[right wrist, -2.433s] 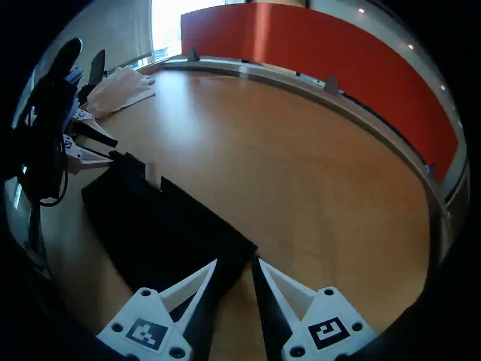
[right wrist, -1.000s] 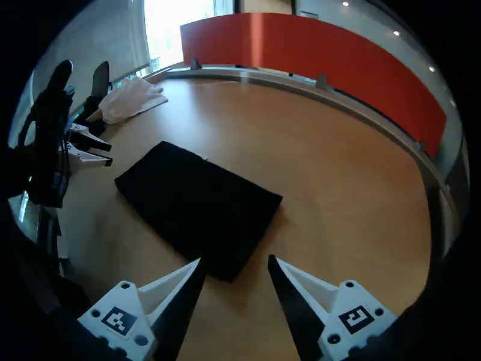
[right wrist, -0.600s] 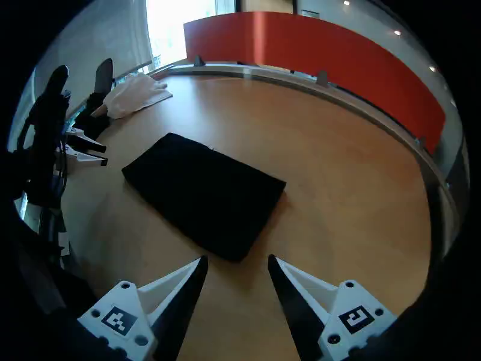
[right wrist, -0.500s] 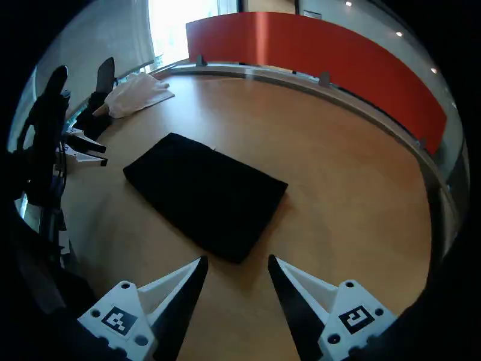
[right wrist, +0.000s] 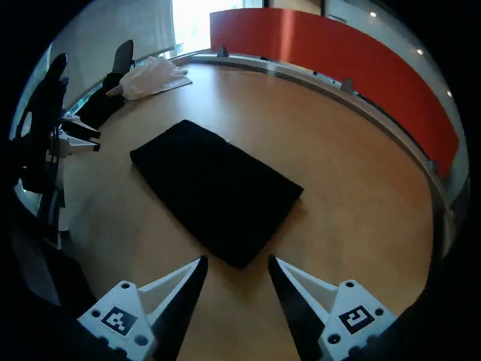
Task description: Fold towel
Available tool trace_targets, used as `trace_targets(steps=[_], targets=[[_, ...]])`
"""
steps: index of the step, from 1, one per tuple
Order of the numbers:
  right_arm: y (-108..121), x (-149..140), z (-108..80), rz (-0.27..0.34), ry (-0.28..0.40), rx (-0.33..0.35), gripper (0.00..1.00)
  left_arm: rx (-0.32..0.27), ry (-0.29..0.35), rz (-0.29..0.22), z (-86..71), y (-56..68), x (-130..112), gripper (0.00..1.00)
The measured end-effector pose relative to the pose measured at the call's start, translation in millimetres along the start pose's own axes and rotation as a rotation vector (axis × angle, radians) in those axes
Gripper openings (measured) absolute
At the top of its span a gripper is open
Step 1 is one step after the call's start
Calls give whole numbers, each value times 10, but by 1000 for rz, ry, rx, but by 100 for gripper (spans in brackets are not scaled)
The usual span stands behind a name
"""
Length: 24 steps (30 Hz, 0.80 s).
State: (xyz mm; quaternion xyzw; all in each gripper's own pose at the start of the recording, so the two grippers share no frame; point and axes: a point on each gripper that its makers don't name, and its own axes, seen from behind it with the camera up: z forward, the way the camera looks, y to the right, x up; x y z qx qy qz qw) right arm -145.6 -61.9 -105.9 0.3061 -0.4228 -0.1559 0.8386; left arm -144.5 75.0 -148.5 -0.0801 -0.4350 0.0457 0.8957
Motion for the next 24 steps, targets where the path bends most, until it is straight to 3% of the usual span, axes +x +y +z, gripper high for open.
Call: trace_targets(steps=[11,19,24], targets=[[25,-78,125,-69,-40,27,75,36,-10,-52,-178,-121,-204,73],[43,-148,223,-115,-69,41,55,48,-11,-72,-265,-145,-270,73],[54,-158,255,-132,-80,47,50,55,-11,-76,-297,-177,-293,73]])
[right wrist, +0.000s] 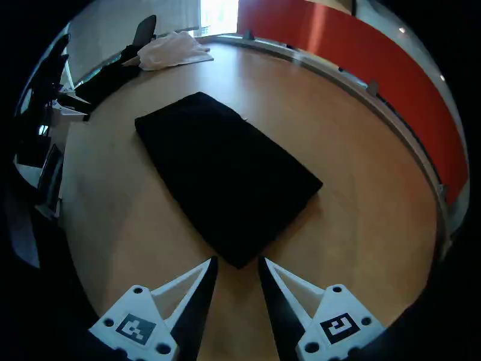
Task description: Fold towel
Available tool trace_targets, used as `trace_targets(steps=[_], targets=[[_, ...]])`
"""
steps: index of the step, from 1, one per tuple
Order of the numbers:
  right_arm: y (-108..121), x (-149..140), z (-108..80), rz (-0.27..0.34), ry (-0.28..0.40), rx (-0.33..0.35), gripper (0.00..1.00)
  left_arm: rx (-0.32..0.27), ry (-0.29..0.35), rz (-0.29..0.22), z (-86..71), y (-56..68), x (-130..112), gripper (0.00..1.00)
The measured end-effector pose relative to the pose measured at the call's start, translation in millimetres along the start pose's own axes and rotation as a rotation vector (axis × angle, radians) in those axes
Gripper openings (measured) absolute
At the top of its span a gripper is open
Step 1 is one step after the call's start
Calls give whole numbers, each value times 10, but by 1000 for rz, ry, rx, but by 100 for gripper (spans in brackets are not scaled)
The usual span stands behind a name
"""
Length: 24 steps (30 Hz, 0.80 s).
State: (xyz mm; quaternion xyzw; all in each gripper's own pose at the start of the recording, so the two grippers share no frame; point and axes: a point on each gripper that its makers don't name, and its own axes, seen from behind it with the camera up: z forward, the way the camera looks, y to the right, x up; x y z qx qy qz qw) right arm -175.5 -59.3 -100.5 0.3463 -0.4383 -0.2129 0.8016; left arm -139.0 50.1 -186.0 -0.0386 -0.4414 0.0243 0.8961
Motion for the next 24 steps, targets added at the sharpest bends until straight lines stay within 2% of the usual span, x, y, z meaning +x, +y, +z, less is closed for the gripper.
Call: trace_targets(steps=[1,5,13,24], targets=[[0,1,7,-1,-1,2,49,1,0,-1,-5,-6,-3,73],[7,9,27,-3,-4,4,35,4,0,-4,-20,-30,-9,73],[51,27,25,0,1,-8,5,9,2,-3,-31,-51,-3,73],[88,179,-58,10,33,-32,4,4,9,-3,-35,-45,25,73]])
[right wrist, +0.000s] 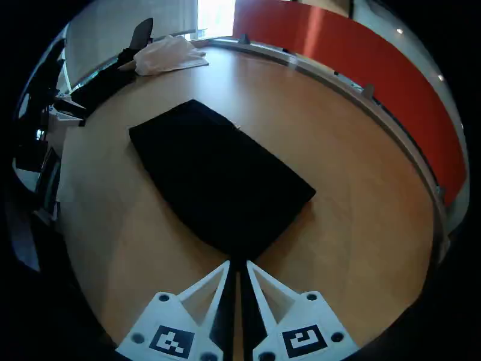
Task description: Fold towel
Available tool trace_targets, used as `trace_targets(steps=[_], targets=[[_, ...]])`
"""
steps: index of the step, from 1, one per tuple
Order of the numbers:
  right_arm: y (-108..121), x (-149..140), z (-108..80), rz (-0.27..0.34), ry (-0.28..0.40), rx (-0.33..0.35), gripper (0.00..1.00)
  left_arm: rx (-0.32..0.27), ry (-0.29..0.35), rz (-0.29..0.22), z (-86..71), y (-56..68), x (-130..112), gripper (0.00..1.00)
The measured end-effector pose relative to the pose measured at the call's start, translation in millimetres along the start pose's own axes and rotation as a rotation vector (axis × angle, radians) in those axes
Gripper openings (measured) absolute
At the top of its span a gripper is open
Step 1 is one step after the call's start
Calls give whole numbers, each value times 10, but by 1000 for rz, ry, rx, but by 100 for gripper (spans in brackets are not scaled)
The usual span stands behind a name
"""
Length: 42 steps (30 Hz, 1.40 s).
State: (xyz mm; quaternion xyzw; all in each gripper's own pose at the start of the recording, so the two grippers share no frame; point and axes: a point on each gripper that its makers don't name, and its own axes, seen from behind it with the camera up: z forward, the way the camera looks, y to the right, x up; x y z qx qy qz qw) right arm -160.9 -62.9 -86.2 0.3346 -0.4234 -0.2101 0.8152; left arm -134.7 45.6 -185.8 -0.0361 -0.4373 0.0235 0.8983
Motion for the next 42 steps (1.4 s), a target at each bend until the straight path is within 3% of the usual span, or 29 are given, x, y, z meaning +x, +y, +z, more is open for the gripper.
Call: trace_targets(steps=[6,17,29,35,42], targets=[[36,248,-106,-7,43,-17,4,1,5,-3,-22,-17,10,73],[90,732,-303,-90,111,-47,4,-3,23,-10,-67,12,64,73],[228,908,-507,-116,144,-76,4,-7,33,-12,-96,51,101,73],[230,971,-539,-132,150,-75,4,-8,33,-14,-107,65,97,73],[76,1248,-489,-170,183,-46,4,-3,39,-17,-149,39,110,73]])
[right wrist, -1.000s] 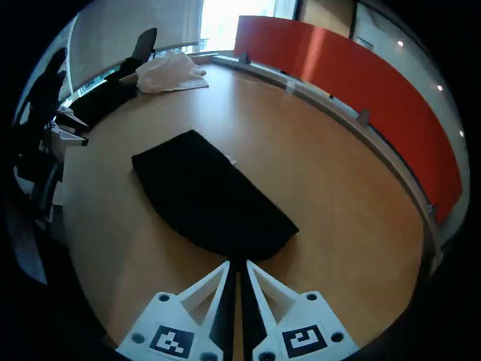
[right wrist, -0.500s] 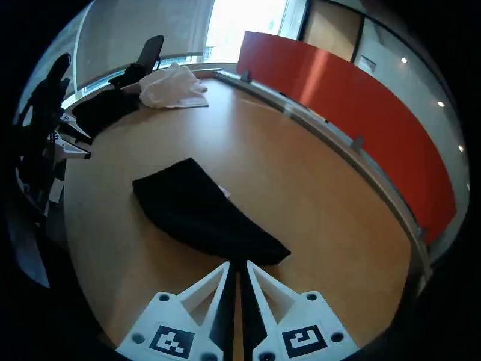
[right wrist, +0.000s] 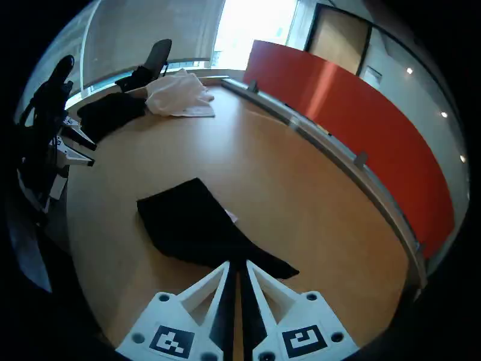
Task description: Fold towel
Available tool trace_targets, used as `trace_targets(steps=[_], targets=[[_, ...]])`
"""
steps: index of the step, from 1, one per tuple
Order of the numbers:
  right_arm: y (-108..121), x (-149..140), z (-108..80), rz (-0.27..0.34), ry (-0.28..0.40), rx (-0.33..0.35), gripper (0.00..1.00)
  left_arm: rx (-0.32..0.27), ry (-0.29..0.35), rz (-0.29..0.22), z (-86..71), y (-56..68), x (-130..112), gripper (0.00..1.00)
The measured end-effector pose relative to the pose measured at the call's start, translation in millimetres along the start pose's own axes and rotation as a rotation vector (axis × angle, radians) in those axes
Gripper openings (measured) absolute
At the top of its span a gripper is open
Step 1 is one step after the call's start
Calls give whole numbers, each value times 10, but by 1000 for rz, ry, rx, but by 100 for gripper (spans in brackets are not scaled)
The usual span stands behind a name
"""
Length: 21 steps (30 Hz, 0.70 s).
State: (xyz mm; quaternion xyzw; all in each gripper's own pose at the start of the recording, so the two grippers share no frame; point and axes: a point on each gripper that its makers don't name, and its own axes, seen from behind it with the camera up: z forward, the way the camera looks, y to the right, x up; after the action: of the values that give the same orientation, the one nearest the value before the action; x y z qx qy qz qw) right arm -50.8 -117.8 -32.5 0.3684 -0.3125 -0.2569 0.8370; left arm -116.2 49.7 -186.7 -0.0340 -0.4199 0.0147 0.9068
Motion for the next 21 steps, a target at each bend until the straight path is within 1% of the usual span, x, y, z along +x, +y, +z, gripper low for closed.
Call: trace_targets(steps=[5,11,17,21], targets=[[-148,265,126,-40,27,34,4,7,5,-11,-50,-44,3,73],[-413,536,317,-70,53,88,4,13,7,-18,-107,-98,-23,73],[-728,693,553,-99,56,149,4,28,11,-17,-183,-181,-60,73],[-937,720,733,-107,45,187,4,41,17,-23,-242,-241,-78,73]])
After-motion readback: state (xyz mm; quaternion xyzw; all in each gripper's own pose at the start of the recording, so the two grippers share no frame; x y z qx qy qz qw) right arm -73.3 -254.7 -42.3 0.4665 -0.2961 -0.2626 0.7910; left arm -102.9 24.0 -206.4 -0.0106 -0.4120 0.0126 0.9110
